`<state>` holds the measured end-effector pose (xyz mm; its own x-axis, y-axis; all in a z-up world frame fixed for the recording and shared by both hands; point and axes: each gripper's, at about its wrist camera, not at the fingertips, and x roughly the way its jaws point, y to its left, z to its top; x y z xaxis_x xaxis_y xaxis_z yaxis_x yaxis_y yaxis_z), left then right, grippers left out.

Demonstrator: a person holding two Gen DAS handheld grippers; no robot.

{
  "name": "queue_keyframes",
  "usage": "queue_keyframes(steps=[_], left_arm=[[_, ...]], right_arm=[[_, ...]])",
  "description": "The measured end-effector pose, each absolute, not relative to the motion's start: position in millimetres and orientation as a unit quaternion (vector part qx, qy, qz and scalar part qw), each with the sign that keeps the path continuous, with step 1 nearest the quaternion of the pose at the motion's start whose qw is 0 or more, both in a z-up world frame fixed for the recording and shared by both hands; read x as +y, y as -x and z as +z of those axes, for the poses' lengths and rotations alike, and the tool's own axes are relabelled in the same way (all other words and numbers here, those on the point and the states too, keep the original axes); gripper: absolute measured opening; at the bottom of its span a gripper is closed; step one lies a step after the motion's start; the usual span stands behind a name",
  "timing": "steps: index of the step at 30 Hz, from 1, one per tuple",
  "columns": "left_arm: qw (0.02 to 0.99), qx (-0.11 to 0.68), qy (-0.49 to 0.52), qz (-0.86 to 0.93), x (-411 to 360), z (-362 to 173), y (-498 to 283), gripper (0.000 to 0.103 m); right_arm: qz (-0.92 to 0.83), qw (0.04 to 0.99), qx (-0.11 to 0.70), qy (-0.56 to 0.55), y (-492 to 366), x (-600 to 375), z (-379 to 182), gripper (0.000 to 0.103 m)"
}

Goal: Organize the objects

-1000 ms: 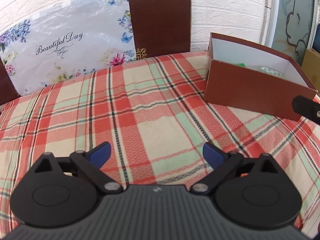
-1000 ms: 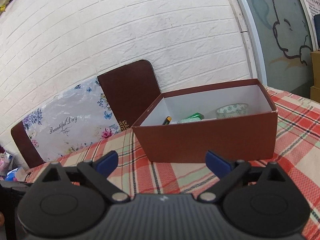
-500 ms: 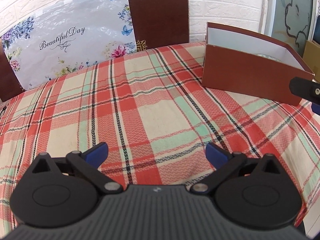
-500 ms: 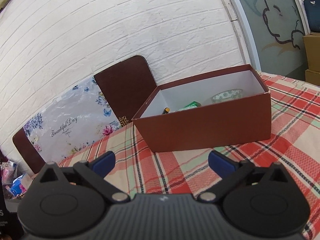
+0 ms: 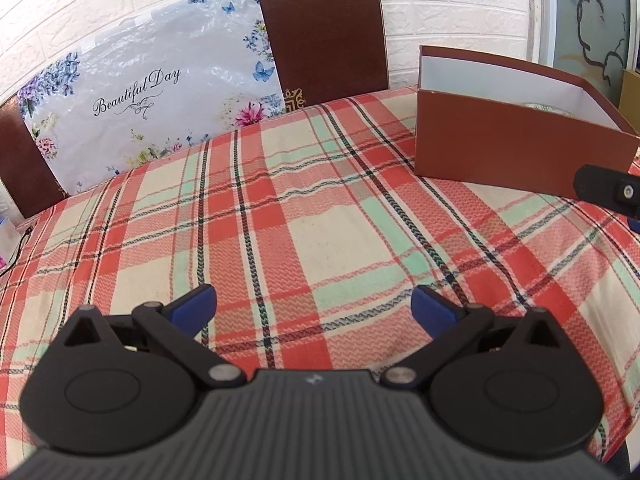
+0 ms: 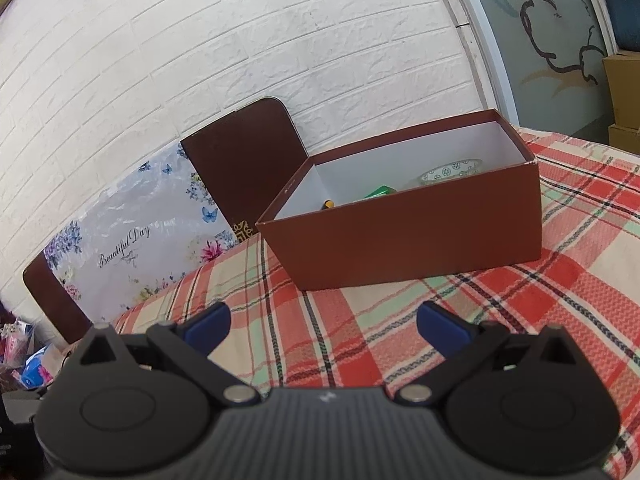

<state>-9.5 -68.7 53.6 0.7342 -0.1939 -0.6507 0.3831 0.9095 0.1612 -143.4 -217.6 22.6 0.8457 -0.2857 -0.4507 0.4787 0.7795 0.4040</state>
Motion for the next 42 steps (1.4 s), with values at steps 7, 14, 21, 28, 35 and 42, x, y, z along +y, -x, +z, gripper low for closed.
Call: queue_keyframes(steps=[7, 14, 21, 28, 35, 42], left_arm=[[0.914, 0.339, -0.148, -0.163, -72.6, 48.8, 10.8, 0.103], [0.913, 0.342, -0.151, -0.163, -73.4, 48.0, 10.2, 0.103], [0.910, 0.351, -0.149, -0.162, -72.4, 45.9, 7.6, 0.103], [0.904, 0.365, -0.150, -0.164, -73.2, 44.0, 4.9, 0.103], [0.898, 0.380, -0.146, -0.166, -74.3, 40.2, 3.2, 0.103], [0.896, 0.385, -0.146, -0.166, -73.2, 38.1, 1.4, 0.103]], right_arm=[[-0.209, 0.922, 0.190, -0.263, 142.0, -221.8, 18.3, 0.103], [-0.207, 0.921, 0.196, -0.265, 139.4, -223.1, 15.2, 0.103], [-0.209, 0.919, 0.202, -0.267, 136.8, -226.7, 11.6, 0.103], [-0.206, 0.918, 0.210, -0.266, 133.6, -230.8, 8.1, 0.103], [-0.205, 0.917, 0.214, -0.266, 132.3, -235.0, 6.8, 0.103], [-0.202, 0.918, 0.218, -0.264, 130.4, -236.0, 5.3, 0.103]])
